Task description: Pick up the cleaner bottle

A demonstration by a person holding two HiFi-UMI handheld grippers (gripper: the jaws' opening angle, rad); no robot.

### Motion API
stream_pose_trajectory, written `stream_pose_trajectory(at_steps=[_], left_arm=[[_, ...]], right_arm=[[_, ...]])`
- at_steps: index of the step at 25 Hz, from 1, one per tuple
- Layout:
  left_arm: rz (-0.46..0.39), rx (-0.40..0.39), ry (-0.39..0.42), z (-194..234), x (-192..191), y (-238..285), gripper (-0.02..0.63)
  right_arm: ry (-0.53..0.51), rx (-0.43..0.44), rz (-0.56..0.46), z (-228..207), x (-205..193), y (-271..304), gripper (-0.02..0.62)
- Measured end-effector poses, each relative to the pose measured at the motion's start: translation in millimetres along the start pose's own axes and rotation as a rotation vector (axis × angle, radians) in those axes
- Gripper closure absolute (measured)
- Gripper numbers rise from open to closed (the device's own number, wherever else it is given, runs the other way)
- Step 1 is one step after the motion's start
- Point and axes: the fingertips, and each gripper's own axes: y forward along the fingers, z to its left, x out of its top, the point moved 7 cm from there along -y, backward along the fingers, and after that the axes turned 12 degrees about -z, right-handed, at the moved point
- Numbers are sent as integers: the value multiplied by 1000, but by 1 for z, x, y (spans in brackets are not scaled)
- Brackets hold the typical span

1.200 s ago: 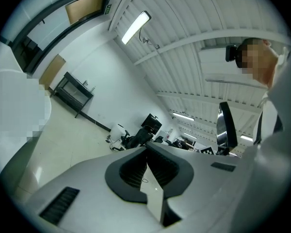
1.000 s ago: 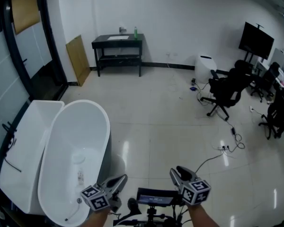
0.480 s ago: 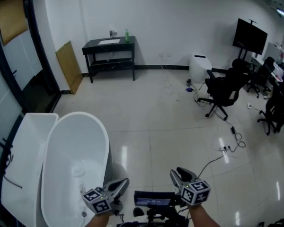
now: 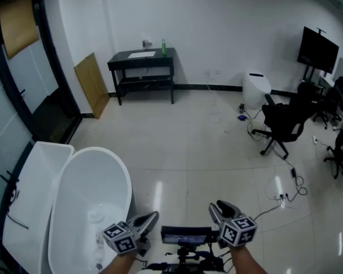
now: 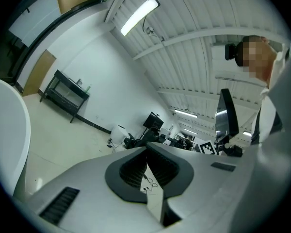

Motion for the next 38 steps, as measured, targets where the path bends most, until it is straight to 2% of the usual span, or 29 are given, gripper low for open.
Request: stream_pose_trajectory(at_steps=[3,8,14,20,28,33,38], left_arm=[[-15,14,32,9,9,39,612],[-25,41,29,27,12,81,612],[-17,68,33,50,21,112,612],[-41,96,20,94,43,131,612],[-46,60,16,181,90,176,612],[-35,42,27,234,130,186,612],[-42,36,17,278,155,192,612]], right_arm=[[-8,25,-4,-29,20,23,453],[18,25,14,-63,37,55,453],[38,44,42,-90,38,95,453],[32,66,80,-87,50,147,453],[9,5,68,-95,76,234,453],[-15,3,64,-72,96,300,453],[-40,3,75,-57,107,351,453]])
